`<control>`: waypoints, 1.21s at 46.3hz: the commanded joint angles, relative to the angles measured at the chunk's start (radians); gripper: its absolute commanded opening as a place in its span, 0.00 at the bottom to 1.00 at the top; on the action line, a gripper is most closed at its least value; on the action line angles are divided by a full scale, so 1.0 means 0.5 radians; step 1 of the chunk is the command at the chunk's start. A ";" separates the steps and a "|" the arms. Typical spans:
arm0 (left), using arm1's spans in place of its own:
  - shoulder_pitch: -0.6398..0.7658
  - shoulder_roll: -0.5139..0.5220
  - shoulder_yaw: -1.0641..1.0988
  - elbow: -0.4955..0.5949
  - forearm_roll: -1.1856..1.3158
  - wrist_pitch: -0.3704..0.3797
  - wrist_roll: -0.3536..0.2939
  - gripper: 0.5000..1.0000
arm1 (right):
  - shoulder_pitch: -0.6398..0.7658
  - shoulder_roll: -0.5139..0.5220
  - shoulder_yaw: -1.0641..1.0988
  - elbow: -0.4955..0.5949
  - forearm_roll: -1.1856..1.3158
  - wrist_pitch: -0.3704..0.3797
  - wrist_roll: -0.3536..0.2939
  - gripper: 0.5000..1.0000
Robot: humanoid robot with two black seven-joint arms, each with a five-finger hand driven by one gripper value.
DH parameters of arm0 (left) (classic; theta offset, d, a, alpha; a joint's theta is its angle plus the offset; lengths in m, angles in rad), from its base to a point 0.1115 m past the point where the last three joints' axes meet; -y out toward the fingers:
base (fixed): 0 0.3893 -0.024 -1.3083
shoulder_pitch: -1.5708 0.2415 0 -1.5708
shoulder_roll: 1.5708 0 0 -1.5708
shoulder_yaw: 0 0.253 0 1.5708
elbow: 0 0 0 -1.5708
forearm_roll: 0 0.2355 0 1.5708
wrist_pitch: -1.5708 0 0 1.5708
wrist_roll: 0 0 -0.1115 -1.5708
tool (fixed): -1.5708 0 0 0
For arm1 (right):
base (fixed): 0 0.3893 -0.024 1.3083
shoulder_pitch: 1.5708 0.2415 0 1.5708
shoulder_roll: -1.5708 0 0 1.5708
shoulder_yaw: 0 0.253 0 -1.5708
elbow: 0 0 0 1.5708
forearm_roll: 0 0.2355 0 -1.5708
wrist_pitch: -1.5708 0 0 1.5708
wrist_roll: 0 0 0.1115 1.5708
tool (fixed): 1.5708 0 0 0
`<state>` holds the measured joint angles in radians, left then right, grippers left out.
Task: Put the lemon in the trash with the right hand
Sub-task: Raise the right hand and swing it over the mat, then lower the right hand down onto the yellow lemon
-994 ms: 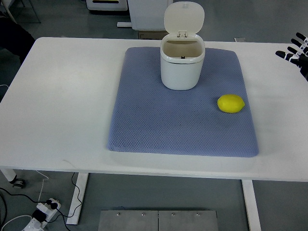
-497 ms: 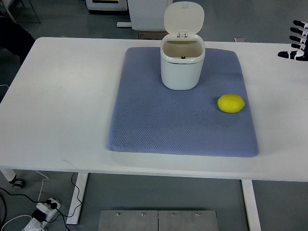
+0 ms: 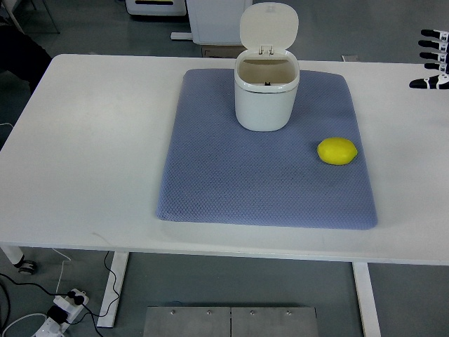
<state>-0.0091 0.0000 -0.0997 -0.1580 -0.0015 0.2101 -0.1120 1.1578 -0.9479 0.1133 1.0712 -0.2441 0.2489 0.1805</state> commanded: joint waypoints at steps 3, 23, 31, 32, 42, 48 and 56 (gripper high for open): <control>0.000 0.000 0.000 0.000 0.000 0.000 0.000 1.00 | -0.002 0.000 -0.003 -0.004 -0.003 0.036 0.035 1.00; 0.000 0.000 0.000 0.000 0.000 0.000 0.000 1.00 | 0.304 -0.037 -0.401 0.094 -0.405 0.008 0.090 1.00; 0.000 0.000 0.000 0.000 0.000 0.000 0.000 1.00 | 0.504 -0.034 -0.631 0.192 -0.484 -0.037 0.087 1.00; 0.000 0.000 0.000 0.000 0.000 0.000 0.000 1.00 | 0.528 -0.031 -0.659 0.202 -0.493 -0.047 0.084 1.00; 0.000 0.000 0.000 0.000 0.000 0.000 0.000 1.00 | 0.706 0.046 -0.904 0.223 -0.585 -0.065 0.075 1.00; 0.000 0.000 0.000 0.000 0.000 0.000 0.000 1.00 | 0.808 0.122 -1.058 0.223 -0.665 -0.065 0.062 1.00; 0.000 0.000 0.000 0.000 0.000 0.000 0.000 1.00 | 0.939 0.239 -1.260 0.226 -0.721 -0.068 0.053 1.00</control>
<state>-0.0089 0.0000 -0.0997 -0.1580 -0.0017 0.2102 -0.1119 1.6060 -0.8475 -0.4827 1.1839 -0.5937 0.2153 0.2070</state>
